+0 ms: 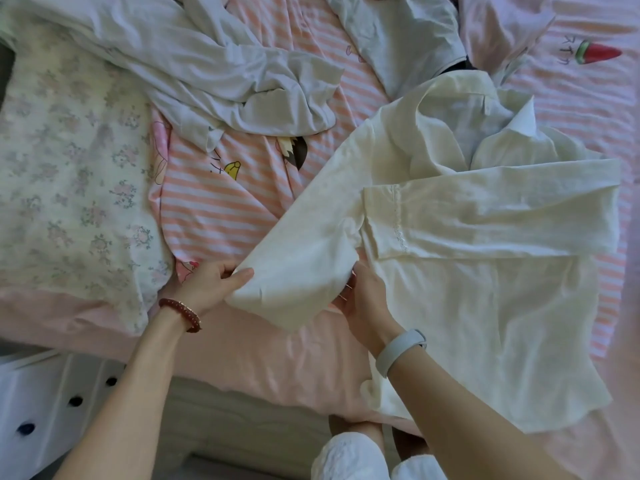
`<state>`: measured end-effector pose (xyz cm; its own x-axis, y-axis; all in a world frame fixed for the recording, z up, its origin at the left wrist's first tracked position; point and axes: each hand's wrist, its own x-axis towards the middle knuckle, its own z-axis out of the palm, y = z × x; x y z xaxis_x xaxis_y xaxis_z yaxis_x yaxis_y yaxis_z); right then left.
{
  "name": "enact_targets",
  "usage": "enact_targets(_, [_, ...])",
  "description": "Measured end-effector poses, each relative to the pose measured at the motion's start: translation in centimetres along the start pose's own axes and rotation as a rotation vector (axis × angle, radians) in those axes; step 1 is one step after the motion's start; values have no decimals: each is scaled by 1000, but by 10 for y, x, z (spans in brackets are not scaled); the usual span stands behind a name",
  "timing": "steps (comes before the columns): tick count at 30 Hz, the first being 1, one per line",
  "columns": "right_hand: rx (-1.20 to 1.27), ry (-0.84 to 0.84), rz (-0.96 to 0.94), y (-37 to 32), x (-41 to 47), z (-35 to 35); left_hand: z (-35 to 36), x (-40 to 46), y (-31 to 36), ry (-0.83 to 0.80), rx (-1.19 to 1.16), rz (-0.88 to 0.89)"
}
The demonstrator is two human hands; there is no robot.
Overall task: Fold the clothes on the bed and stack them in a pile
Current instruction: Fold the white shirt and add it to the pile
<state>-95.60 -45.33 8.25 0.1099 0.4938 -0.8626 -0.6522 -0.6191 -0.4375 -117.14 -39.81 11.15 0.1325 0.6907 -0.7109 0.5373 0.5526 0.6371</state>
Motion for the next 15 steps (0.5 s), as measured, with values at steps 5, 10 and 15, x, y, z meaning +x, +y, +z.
enact_targets(5, [-177,-201,16,31,-11,-2,8,-7,2,120,-100,49])
enact_targets(10, [-227,-70,28,39,-13,-1,1,-3,3,142,229,120])
enact_targets(15, [-252,9,-19,29,-13,-11,1,-8,-6,-129,472,-13])
